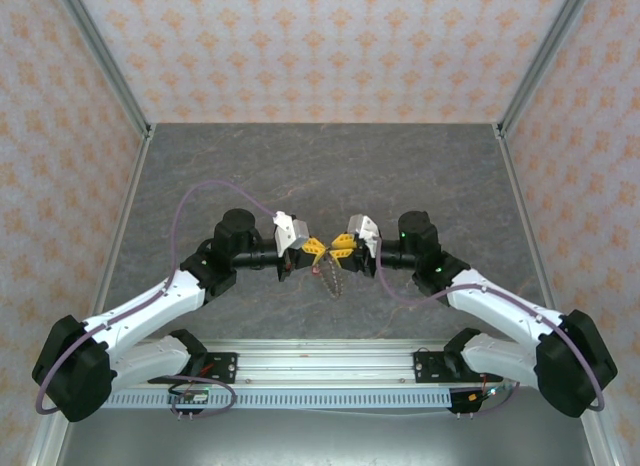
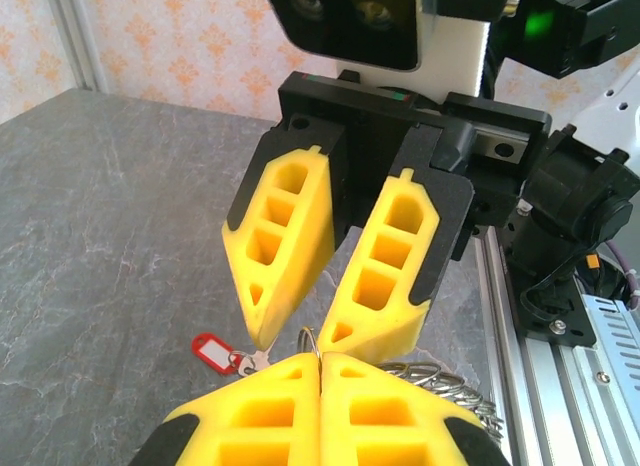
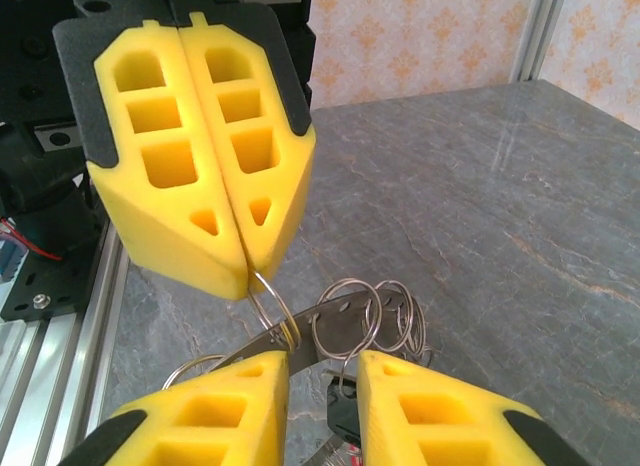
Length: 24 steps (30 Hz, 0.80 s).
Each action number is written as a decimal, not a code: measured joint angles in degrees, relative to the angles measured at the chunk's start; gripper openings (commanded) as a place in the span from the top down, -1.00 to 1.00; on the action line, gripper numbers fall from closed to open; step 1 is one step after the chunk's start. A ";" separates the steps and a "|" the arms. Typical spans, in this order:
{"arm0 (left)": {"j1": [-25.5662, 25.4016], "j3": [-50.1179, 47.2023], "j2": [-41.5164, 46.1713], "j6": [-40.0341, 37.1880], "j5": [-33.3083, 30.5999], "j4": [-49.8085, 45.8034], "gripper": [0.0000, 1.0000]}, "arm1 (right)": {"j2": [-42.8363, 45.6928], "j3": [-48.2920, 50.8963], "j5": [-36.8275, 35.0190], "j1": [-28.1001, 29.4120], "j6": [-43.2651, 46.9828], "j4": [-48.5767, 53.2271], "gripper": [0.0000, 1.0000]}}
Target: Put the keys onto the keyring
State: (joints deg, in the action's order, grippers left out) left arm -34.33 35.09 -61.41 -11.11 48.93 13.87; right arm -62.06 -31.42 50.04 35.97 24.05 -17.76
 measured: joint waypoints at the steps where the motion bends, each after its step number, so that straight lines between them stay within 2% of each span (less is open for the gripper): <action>1: 0.00 0.00 -0.02 0.17 0.00 0.11 1.00 | -0.20 0.00 0.07 0.00 -0.26 -0.39 0.59; 10: 0.35 -0.02 -0.09 0.83 0.17 0.98 1.00 | -0.52 0.02 1.51 0.07 -3.02 -4.48 0.52; 13: 0.35 -0.02 -0.09 0.85 0.13 1.01 1.00 | -0.52 0.02 1.95 0.11 -3.08 -4.52 0.67; 15: 0.35 -0.02 -0.09 0.85 0.09 1.01 1.00 | -0.52 0.02 2.29 0.11 -2.78 -3.93 0.88; 17: 0.37 -0.09 -0.09 0.85 -0.04 1.01 1.00 | -0.55 -0.07 2.29 0.11 -2.38 -3.19 0.99; 19: 0.35 -0.42 -0.07 0.85 -0.20 1.01 1.00 | -0.57 -0.20 2.12 0.13 -1.97 -2.51 1.00; 20: 0.35 -0.55 -0.04 0.83 -0.35 0.98 0.95 | -0.57 -0.33 2.01 0.15 -1.92 -1.92 1.00; 23: 0.31 -0.52 0.28 -0.26 -1.66 -0.63 0.62 | -0.57 -1.99 1.18 0.52 -0.70 2.21 1.00; 24: 0.31 -0.44 0.66 -1.27 -2.25 -1.99 0.61 | -0.52 -2.99 0.61 0.70 0.20 4.72 1.00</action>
State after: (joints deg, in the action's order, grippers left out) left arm -34.02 34.65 -60.75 -12.38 46.68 11.88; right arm -62.59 -34.41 50.65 36.67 24.25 -13.04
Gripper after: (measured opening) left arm 0.171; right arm 0.040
